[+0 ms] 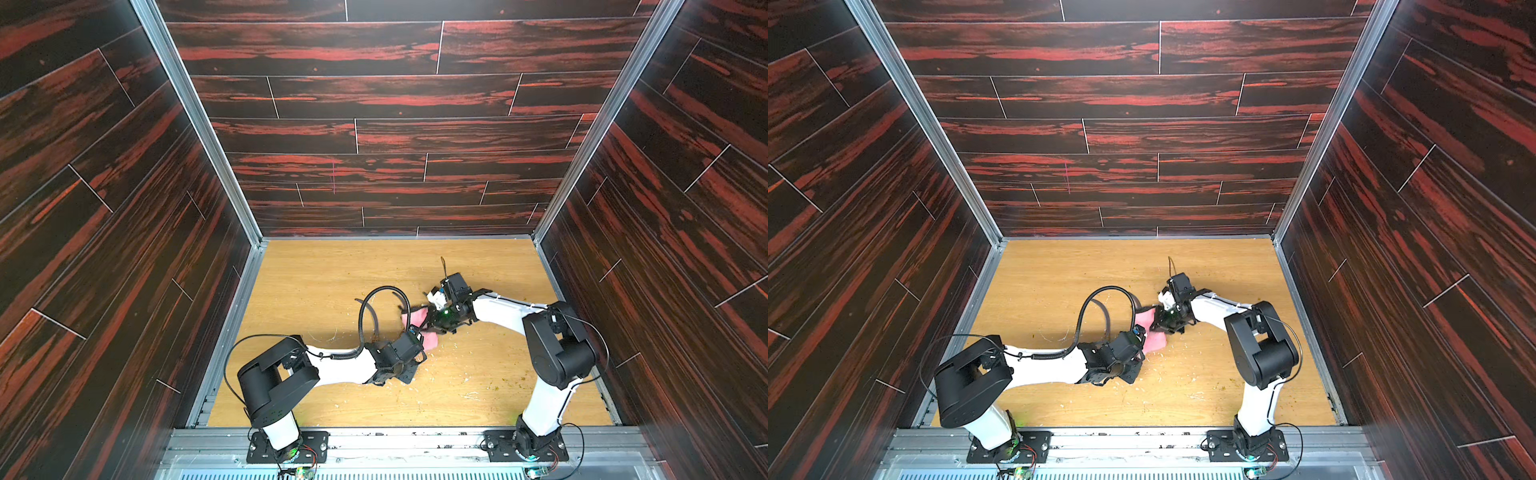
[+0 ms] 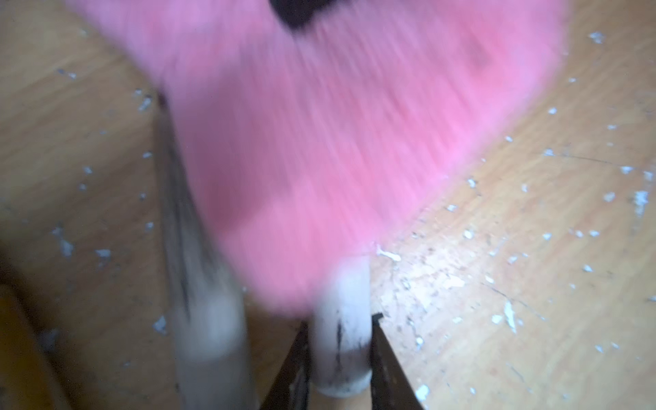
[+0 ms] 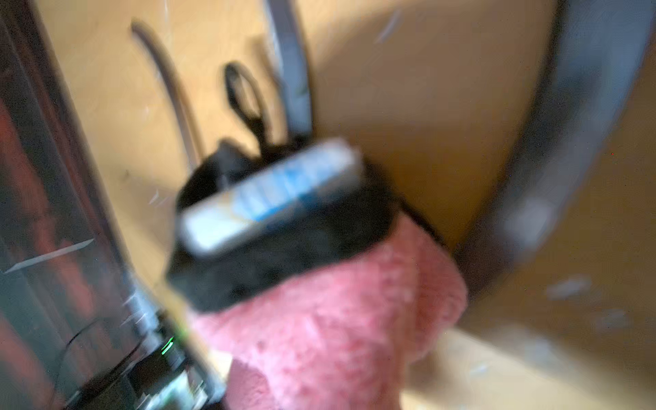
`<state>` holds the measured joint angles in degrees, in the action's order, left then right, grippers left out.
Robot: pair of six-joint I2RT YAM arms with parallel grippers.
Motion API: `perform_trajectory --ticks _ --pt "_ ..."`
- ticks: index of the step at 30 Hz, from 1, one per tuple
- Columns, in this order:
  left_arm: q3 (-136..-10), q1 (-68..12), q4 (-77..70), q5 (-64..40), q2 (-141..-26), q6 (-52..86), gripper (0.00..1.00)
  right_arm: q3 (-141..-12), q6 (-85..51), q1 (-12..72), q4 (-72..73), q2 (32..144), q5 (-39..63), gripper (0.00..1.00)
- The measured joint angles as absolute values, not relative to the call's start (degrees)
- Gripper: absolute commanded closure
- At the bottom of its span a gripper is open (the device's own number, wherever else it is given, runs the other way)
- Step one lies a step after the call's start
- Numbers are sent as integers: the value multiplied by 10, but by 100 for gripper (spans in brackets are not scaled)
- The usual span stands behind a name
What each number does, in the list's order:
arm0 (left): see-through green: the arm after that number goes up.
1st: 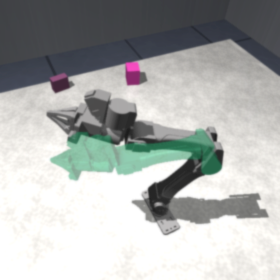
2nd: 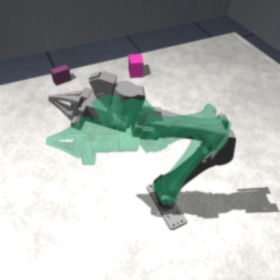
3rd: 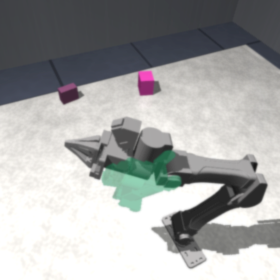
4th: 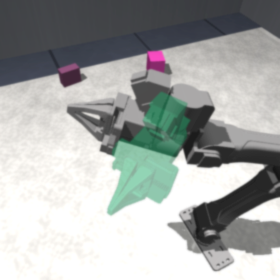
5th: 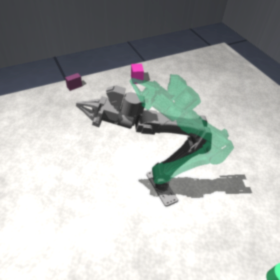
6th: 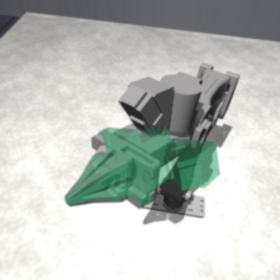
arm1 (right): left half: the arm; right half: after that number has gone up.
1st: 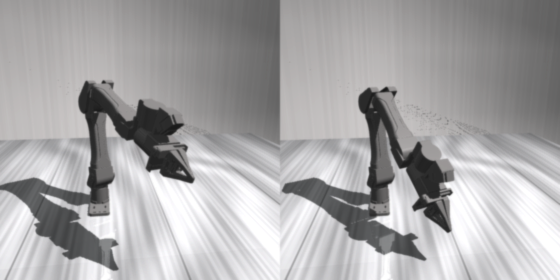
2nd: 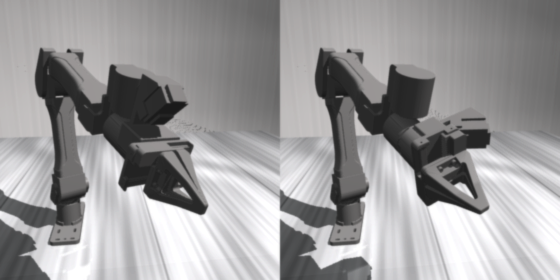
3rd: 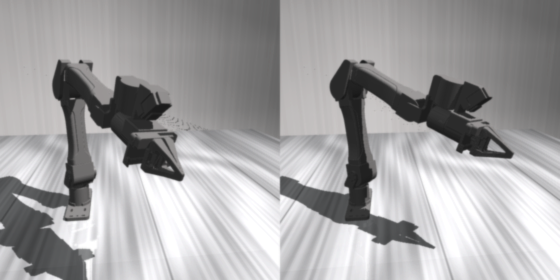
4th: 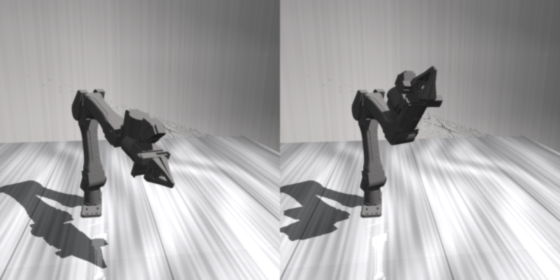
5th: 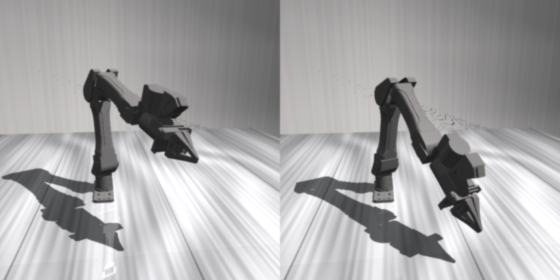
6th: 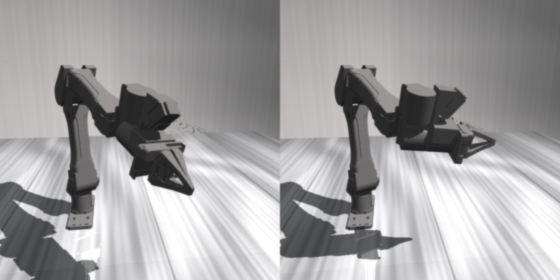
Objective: Wipe small sickles with rags
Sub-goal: Wipe the small sickle.
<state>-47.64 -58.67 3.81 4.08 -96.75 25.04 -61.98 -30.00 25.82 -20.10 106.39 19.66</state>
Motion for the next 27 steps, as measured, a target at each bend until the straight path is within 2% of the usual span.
perform_trajectory --ticks 8,13,19,27 --pt "-473 -594 27 25 -963 248 85 -628 -289 231 -219 1066 143 100" --pt "-474 -594 21 16 -963 246 86 -628 -271 229 -252 1019 111 100" --pt "-478 -594 25 11 -963 244 86 -651 -249 225 -296 933 113 100" --pt "-493 -594 30 10 -965 244 87 -660 -244 232 -325 918 124 100"
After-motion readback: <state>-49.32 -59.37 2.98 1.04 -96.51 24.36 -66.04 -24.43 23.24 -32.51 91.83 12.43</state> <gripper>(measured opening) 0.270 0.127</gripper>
